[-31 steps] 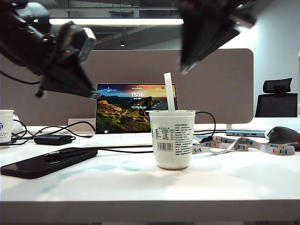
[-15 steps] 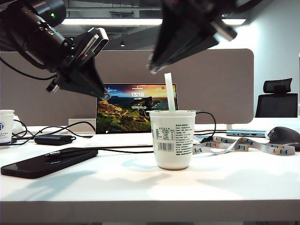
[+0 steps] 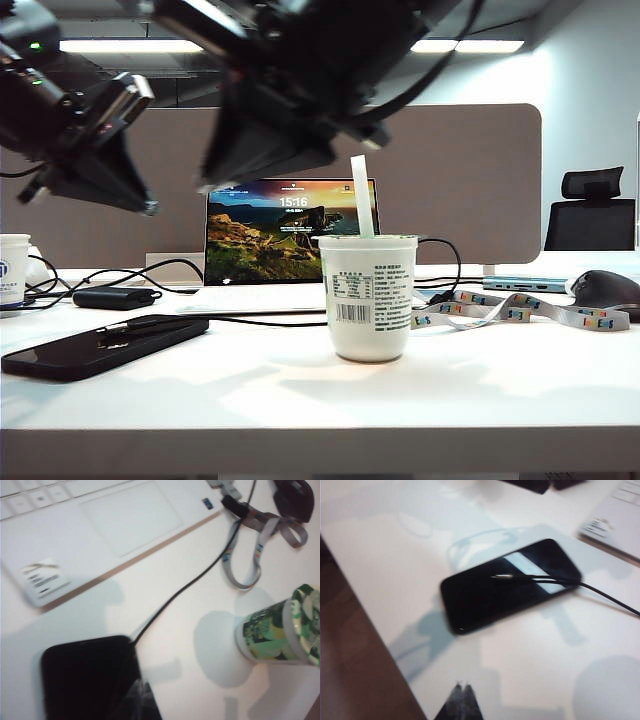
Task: Pick up the black phone, pick up the charger plug, insert the charger plug into the phone's charging port, and finally place the connected phone back on the desk.
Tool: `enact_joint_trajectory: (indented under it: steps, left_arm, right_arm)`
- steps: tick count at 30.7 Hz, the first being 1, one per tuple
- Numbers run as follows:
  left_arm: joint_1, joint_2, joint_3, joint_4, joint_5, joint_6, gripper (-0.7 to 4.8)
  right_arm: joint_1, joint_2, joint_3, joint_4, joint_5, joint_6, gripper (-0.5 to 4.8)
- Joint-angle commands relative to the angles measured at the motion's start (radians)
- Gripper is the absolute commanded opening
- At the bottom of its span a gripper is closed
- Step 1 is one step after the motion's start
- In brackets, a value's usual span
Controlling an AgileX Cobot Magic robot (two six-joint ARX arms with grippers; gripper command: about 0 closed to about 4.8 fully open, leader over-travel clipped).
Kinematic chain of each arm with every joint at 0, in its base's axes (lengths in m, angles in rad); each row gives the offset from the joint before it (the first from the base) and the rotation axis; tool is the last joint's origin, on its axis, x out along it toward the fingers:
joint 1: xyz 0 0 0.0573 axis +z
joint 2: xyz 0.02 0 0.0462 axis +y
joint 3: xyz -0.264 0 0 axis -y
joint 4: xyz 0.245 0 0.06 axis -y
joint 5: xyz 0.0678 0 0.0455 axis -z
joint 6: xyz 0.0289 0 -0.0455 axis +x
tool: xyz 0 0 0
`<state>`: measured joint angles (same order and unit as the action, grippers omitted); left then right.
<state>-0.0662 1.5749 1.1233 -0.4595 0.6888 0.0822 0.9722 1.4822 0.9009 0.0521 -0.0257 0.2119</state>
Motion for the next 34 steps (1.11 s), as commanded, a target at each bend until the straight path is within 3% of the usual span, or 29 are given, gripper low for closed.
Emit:
enact_joint_trajectory:
  steps: [1, 12, 21, 34]
  left_arm:
    - [0.058, -0.002, 0.002, -0.022, 0.015, 0.038, -0.06]
    - [0.153, 0.028, 0.002, -0.154, 0.05, 0.153, -0.06]
    - [0.152, 0.122, 0.001, -0.174, 0.106, 0.182, -0.06]
    - [0.158, 0.209, 0.001, -0.152, 0.1, 0.206, -0.06]
  right_arm:
    - [0.039, 0.04, 0.004, 0.085, 0.083, 0.002, -0.03]
    - [0.07, 0.174, 0.014, 0.264, 0.115, 0.031, -0.03]
    - [0.097, 0.215, 0.066, 0.227, 0.276, -0.024, -0.03]
    - [0.095, 0.312, 0.072, 0.274, 0.249, -0.021, -0.03]
